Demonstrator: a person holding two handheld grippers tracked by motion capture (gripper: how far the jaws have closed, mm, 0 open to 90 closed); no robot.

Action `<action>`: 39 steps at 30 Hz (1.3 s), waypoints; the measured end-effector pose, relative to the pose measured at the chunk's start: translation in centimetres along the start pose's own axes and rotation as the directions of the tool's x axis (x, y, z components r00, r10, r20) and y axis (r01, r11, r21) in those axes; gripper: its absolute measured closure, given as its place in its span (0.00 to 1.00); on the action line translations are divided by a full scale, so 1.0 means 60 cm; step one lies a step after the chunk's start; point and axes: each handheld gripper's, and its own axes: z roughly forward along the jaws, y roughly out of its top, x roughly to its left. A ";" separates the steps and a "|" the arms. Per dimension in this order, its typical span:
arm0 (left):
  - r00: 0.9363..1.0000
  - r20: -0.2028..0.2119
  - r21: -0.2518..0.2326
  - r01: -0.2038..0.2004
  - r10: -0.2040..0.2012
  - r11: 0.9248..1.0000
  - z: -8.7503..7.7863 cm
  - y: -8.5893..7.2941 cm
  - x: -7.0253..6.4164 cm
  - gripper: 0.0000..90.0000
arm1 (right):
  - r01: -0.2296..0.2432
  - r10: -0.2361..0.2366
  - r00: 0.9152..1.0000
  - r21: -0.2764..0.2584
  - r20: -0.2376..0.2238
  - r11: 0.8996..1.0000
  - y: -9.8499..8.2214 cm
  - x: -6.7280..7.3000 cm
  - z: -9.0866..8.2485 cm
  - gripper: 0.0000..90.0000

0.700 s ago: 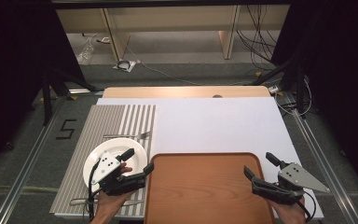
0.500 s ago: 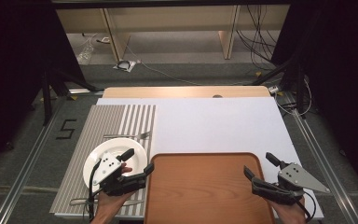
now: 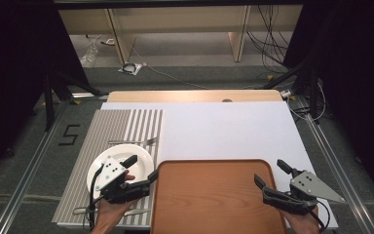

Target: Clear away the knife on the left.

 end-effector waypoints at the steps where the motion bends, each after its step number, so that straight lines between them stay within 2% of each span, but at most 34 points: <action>1: 1.000 0.010 0.018 0.005 -0.006 1.000 0.000 0.003 0.002 0.18 | -0.007 0.007 1.000 -0.009 -0.003 1.000 -0.001 -0.001 0.001 0.19; 3: 1.000 0.017 0.056 0.012 -0.013 0.998 0.000 0.007 0.006 0.18 | -0.008 0.008 1.000 -0.001 -0.003 1.000 -0.001 -0.001 0.000 0.18; 4: 0.999 0.034 0.105 0.010 -0.013 0.994 0.002 0.010 0.010 0.18 | -0.009 0.009 1.000 -0.002 -0.003 1.000 -0.001 -0.002 0.000 0.19; 5: 0.999 0.034 0.105 0.010 -0.013 0.994 0.002 0.010 0.010 0.18 | -0.009 0.009 1.000 -0.002 -0.003 1.000 -0.001 -0.002 0.000 0.19; 7: 0.999 0.041 0.142 -0.003 -0.003 0.990 0.003 0.009 0.011 0.18 | -0.011 0.011 1.000 -0.006 -0.004 1.000 -0.001 -0.001 0.000 0.18; 11: 0.999 0.050 0.180 -0.017 0.008 0.983 0.000 0.007 0.016 0.18 | -0.014 0.014 1.000 -0.007 -0.003 1.000 -0.001 -0.002 0.000 0.18; 14: 0.998 0.053 0.217 -0.041 0.031 0.975 -0.006 0.007 0.020 0.18 | -0.018 0.018 1.000 -0.003 -0.005 1.000 -0.001 -0.002 0.000 0.18; 17: 0.997 0.071 0.272 -0.051 0.033 0.961 -0.012 0.005 0.030 0.17 | -0.016 0.016 1.000 0.000 -0.007 1.000 -0.001 -0.001 0.000 0.18; 27: 0.999 0.029 0.331 -0.045 0.037 0.943 -0.041 0.005 0.064 0.18 | -0.017 0.017 1.000 -0.001 -0.012 1.000 -0.001 0.000 0.000 0.18; 32: 0.998 0.019 0.375 -0.060 0.058 0.925 -0.051 0.006 0.074 0.18 | -0.014 0.014 1.000 0.000 -0.014 1.000 -0.001 0.001 0.001 0.18; 36: 0.997 0.010 0.395 -0.069 0.070 0.916 -0.059 0.009 0.081 0.18 | -0.013 0.013 1.000 0.001 -0.015 1.000 -0.002 0.001 0.001 0.18; 39: 0.997 0.013 0.428 -0.077 0.079 0.901 -0.065 0.005 0.088 0.19 | -0.014 0.014 1.000 0.002 -0.016 1.000 -0.002 0.001 0.001 0.18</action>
